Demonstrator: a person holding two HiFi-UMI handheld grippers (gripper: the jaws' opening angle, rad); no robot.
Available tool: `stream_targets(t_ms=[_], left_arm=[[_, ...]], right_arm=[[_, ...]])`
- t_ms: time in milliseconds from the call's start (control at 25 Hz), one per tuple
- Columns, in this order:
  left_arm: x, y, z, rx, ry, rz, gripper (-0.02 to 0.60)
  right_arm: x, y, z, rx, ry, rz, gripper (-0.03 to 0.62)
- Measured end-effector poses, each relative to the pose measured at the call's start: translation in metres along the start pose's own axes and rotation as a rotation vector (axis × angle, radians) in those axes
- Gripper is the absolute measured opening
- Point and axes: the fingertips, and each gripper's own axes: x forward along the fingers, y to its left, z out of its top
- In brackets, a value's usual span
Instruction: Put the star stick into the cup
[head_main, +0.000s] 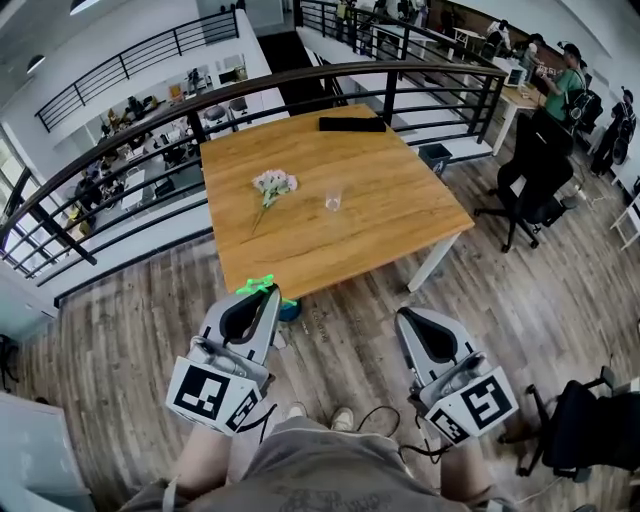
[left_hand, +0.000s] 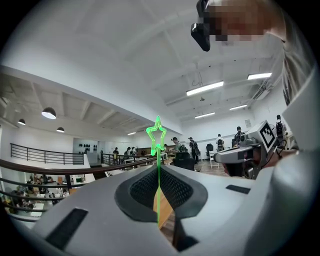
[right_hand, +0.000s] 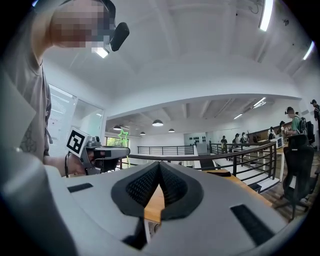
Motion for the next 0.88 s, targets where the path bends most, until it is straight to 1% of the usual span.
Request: stream_targets(t_ms=[120, 240, 400, 520, 640, 880], left_arm=[[0.003, -0.01, -0.002, -0.012, 0.005, 0.033, 0.021], [0.005, -0.018, -0.002, 0.004, 0.015, 0.033, 0.021], [0.017, -0.018, -0.005, 0.011, 0.015, 0.041, 0.021], [0.029, -0.012, -0.009, 0.0, 0.015, 0.043, 0.021], [0.044, -0.004, -0.018, -0.012, 0.018, 0.042, 0.021], [0.079, 0.028, -0.029, -0.028, 0.026, 0.049, 0.021]], right_arm=[[-0.011, -0.01, -0.003, 0.002, 0.006, 0.009, 0.029], [-0.017, -0.02, -0.008, 0.017, 0.005, 0.014, 0.029], [-0.015, -0.039, -0.013, 0.02, 0.009, 0.002, 0.029], [-0.009, -0.053, -0.017, 0.044, 0.007, -0.011, 0.029], [0.004, -0.068, -0.024, 0.044, 0.03, -0.015, 0.029], [0.049, -0.092, -0.028, 0.033, 0.051, 0.001, 0.029]])
